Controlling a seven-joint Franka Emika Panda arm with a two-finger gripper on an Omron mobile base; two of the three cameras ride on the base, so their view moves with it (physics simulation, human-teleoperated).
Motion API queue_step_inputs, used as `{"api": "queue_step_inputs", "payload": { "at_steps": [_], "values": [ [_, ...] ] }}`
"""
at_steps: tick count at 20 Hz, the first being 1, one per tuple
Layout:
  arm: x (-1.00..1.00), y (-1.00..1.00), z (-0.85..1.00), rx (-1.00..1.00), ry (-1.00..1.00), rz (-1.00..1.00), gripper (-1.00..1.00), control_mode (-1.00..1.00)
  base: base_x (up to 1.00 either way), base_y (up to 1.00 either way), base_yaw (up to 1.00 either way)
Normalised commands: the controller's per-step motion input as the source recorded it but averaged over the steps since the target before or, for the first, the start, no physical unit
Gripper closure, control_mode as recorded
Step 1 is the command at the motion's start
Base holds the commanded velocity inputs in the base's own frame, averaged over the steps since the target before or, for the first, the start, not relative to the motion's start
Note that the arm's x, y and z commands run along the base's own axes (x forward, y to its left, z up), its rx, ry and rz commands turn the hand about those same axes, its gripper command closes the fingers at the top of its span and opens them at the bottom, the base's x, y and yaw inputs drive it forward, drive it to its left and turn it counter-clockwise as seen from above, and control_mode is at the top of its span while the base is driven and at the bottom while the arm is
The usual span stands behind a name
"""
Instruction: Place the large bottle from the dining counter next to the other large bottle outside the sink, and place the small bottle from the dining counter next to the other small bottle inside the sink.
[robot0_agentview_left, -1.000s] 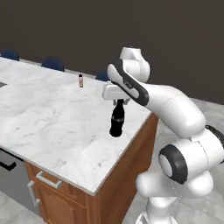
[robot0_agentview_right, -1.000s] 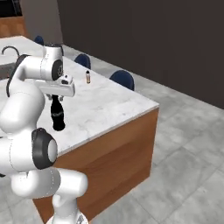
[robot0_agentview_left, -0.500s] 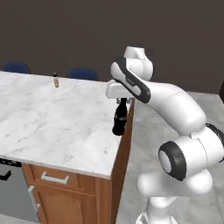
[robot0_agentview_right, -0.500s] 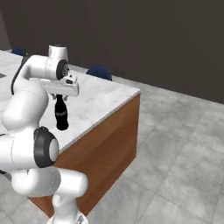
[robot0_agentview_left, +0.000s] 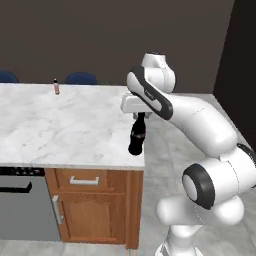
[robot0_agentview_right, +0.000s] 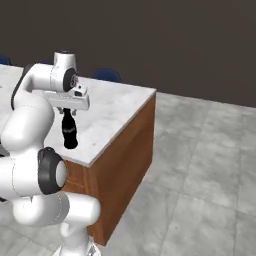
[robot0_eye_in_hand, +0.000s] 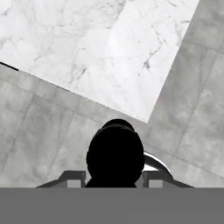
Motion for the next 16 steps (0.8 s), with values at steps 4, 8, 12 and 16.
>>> {"api": "queue_step_inputs", "payload": {
  "at_steps": [4,8,12,16],
  "values": [
    [0.00,0.00,0.00,0.00,0.00,0.00,1.00,1.00,0.00,1.00,-0.48],
    [0.00,0.00,0.00,0.00,0.00,0.00,1.00,1.00,0.00,1.00,-0.44],
    [0.00,0.00,0.00,0.00,0.00,0.00,1.00,1.00,-0.14,1.00,-0.26],
    [0.00,0.00,0.00,0.00,0.00,0.00,1.00,1.00,-0.24,1.00,-0.19]
  ]
}}
